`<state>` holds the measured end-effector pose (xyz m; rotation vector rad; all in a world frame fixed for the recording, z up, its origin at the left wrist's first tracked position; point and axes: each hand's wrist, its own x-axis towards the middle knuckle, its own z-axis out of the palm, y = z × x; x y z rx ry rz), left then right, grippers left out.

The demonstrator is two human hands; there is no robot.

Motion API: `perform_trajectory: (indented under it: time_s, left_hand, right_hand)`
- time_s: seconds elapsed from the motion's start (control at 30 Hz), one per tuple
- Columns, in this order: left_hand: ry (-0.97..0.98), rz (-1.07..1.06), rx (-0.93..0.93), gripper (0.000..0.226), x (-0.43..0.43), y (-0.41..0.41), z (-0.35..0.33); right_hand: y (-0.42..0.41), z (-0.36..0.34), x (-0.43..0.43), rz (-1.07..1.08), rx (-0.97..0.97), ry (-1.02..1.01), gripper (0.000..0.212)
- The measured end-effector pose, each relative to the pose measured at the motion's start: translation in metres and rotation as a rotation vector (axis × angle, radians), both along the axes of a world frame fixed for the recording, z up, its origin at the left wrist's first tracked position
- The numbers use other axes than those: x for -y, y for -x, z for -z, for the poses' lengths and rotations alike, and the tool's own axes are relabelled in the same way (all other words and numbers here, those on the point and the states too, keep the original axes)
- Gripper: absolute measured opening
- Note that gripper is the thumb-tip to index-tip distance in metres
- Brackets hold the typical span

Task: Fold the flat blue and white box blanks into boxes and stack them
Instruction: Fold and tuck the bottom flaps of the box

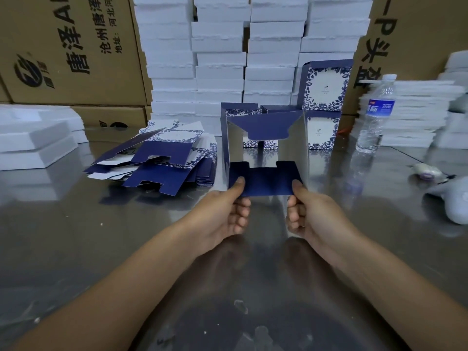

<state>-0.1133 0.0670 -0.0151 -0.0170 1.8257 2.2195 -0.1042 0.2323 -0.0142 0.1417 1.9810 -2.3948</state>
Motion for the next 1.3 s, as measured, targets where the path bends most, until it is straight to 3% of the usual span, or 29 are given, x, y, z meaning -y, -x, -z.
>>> perform_trajectory:
  time_s: [0.23,0.67,0.8,0.93,1.3]
  left_hand:
    - [0.005,0.023,-0.13,0.043,-0.002,-0.004,-0.003]
    - [-0.101,0.178,-0.117,0.051,-0.01,-0.013,-0.002]
    - [-0.116,0.159,-0.112,0.05,-0.011,-0.011,-0.001]
    - [-0.106,0.208,-0.119,0.034,-0.016,-0.014,0.002]
    - [-0.181,0.207,-0.095,0.039,-0.019,-0.012,0.003]
  right_hand:
    - [-0.001,-0.001,0.002,-0.074,-0.033,-0.043,0.048]
    - [-0.011,-0.004,0.006,-0.304,-0.068,-0.066,0.055]
    - [-0.012,-0.004,0.005,-0.297,-0.07,-0.068,0.055]
    - [-0.013,-0.001,0.01,-0.316,-0.058,-0.058,0.053]
    - [-0.009,-0.004,0.012,-0.217,0.023,0.024,0.06]
